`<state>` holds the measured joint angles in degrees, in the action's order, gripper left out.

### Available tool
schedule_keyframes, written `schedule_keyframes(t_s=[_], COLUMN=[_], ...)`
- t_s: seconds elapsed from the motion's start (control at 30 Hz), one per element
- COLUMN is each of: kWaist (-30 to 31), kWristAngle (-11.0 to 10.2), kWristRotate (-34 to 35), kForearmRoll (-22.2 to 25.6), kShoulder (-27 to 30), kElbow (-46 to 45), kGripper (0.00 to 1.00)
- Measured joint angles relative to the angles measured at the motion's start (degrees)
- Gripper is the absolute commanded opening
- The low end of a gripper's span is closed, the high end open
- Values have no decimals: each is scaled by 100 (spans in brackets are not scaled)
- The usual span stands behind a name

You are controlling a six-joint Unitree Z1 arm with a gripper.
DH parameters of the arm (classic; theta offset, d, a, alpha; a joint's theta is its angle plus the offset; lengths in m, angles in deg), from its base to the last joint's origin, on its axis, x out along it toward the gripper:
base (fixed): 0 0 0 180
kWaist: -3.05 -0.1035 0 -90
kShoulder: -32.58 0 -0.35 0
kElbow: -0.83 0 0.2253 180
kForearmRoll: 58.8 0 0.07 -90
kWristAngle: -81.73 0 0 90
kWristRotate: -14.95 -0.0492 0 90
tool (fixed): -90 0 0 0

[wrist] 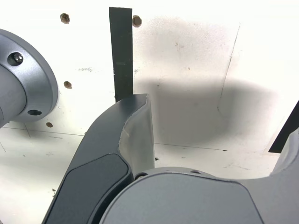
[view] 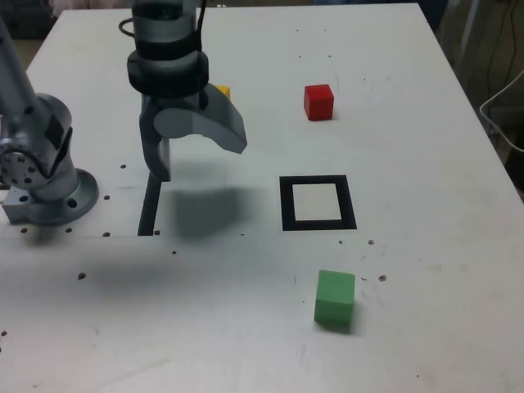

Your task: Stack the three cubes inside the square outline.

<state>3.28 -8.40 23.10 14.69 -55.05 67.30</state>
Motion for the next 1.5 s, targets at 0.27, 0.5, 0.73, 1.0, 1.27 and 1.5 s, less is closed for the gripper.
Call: schedule_keyframes(t_s=[0.27,0.5,0.73,1.0,1.27,1.5], kWaist=[0,0,0,0,-495,-771], kWristAngle=[22,36,131,-328,-435,-681], kWristRotate=[-15,-15,-15,-108,-573,-656], kForearmRoll=[-1,0,0,-906,-771,-230], kShoulder=[0,0,2,1,24,-336], kElbow=[-39,-41,-28,141,622,967], kGripper=[99,99,99,100,100,100])
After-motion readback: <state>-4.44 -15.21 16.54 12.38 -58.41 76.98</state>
